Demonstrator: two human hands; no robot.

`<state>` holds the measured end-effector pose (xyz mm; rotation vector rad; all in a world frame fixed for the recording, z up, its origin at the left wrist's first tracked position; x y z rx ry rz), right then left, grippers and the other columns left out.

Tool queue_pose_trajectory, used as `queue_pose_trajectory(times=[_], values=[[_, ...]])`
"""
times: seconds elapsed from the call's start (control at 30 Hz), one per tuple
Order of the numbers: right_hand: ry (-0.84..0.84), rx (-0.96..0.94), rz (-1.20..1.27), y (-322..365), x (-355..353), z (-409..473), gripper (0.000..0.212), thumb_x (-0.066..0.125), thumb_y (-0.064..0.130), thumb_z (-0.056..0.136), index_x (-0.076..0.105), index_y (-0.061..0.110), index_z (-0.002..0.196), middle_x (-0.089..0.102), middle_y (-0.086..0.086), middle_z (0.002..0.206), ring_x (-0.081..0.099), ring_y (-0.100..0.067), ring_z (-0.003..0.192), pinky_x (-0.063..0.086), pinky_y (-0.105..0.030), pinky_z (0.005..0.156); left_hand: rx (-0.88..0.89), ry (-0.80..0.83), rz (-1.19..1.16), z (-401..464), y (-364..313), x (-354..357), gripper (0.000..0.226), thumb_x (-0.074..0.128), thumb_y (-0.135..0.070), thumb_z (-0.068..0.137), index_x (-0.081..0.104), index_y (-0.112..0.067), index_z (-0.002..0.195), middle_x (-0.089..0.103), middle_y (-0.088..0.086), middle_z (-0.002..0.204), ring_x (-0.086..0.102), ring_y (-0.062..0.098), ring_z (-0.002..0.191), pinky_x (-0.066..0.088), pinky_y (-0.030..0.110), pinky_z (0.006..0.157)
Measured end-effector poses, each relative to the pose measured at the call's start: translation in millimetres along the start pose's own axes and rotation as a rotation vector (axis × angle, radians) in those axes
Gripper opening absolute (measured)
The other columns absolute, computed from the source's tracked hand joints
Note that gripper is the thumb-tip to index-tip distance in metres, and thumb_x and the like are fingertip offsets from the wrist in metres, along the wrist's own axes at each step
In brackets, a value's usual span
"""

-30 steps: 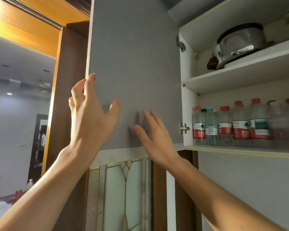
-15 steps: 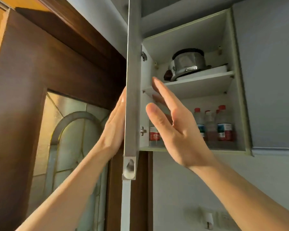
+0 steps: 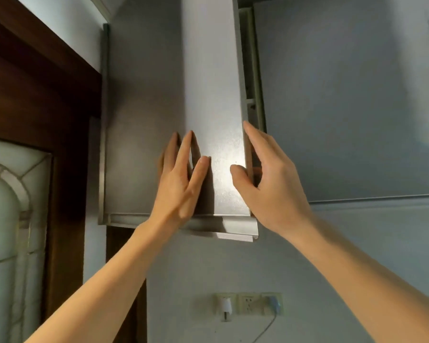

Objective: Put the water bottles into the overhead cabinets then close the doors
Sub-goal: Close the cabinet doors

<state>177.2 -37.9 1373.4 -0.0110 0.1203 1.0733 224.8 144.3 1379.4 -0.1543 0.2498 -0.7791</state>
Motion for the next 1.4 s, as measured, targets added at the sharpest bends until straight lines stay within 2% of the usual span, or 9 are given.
queue_pose_trajectory(times=[0.1,0.13,0.27,0.43,0.57,0.93,1.23,1.33,1.4], values=[[0.087,0.035,-0.140,-42,-2,-1,0.070,0.055,0.021,0.101,0.019,0.017,0.161,0.027,0.004,0.164,0.028,-0.008,0.147,0.019,0.002,0.107,-0.007,0.007,0.101,7,13,29,0.067,0.031,-0.069,0.097,0.009,-0.047,0.156,0.004,-0.014,0.168,0.006,0.019,0.154,0.018,0.050,0.124],[0.116,0.052,-0.185,-55,-2,-1,0.072,0.053,0.024,0.103,0.013,0.018,0.162,0.021,0.006,0.166,0.018,-0.006,0.151,0.015,0.004,0.103,-0.007,0.000,0.140,8,15,38,0.070,0.030,-0.069,0.097,0.011,-0.042,0.158,0.004,-0.011,0.168,0.004,0.018,0.154,0.016,0.049,0.125],[0.161,0.062,-0.273,-96,-1,2,0.074,0.051,0.025,0.104,0.007,0.017,0.162,0.015,0.006,0.167,0.009,-0.008,0.153,0.018,-0.016,0.110,0.001,0.006,0.270,14,20,68,0.075,0.023,-0.070,0.096,0.012,-0.032,0.160,0.002,-0.002,0.169,0.001,0.023,0.154,0.013,0.048,0.125],[0.174,0.117,-0.244,-133,0,9,0.074,0.056,0.021,0.101,0.013,0.013,0.161,0.023,0.001,0.165,0.018,-0.017,0.147,0.019,-0.018,0.111,-0.001,0.028,0.389,23,26,97,0.074,0.025,-0.066,0.096,0.015,-0.028,0.160,0.003,0.003,0.169,0.003,0.030,0.153,0.015,0.050,0.123],[0.207,0.113,-0.418,-161,2,13,0.075,0.058,0.029,0.099,0.018,0.012,0.160,0.021,-0.002,0.165,0.017,-0.027,0.149,0.023,-0.042,0.119,0.005,0.024,0.487,28,40,119,0.069,0.036,-0.059,0.101,0.019,-0.025,0.159,0.006,0.008,0.168,0.007,0.034,0.152,0.016,0.050,0.121],[0.336,0.063,-0.767,-244,23,13,0.078,0.050,0.048,0.101,0.011,0.021,0.163,-0.009,-0.007,0.170,-0.011,-0.029,0.156,-0.004,-0.052,0.125,0.000,0.056,0.662,32,78,172,0.073,0.041,-0.057,0.100,0.024,-0.019,0.159,0.009,0.013,0.167,0.015,0.040,0.150,0.021,0.053,0.119],[0.336,0.069,-0.745,-247,23,16,0.080,0.057,0.046,0.099,0.016,0.020,0.162,-0.005,-0.007,0.170,-0.008,-0.030,0.156,-0.002,-0.052,0.125,-0.096,0.097,0.497,40,71,165,0.075,0.055,-0.058,0.094,0.030,-0.024,0.156,0.011,0.008,0.167,0.009,0.033,0.151,0.018,0.050,0.119],[0.335,0.108,-0.654,-234,19,17,0.070,0.058,0.037,0.099,0.027,0.017,0.159,0.005,-0.009,0.170,0.001,-0.028,0.157,0.003,-0.048,0.126,-0.161,0.090,0.277,50,56,154,0.060,0.064,-0.046,0.094,0.050,-0.016,0.144,0.033,0.010,0.158,0.025,0.032,0.146,0.023,0.039,0.118],[0.285,0.187,-0.562,-221,11,15,0.060,0.060,0.029,0.098,0.040,0.012,0.152,0.025,-0.014,0.163,0.021,-0.031,0.152,0.015,-0.041,0.124,-0.141,0.031,0.123,53,50,138,0.041,0.067,-0.031,0.094,0.064,-0.007,0.127,0.055,0.014,0.139,0.045,0.031,0.133,0.031,0.032,0.111]])
Point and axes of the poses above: each hand's wrist, its own z-axis towards the middle knuckle, its own x-axis out of the palm, y = z × x, the point moved 1 cm from there along z, towards the middle knuckle
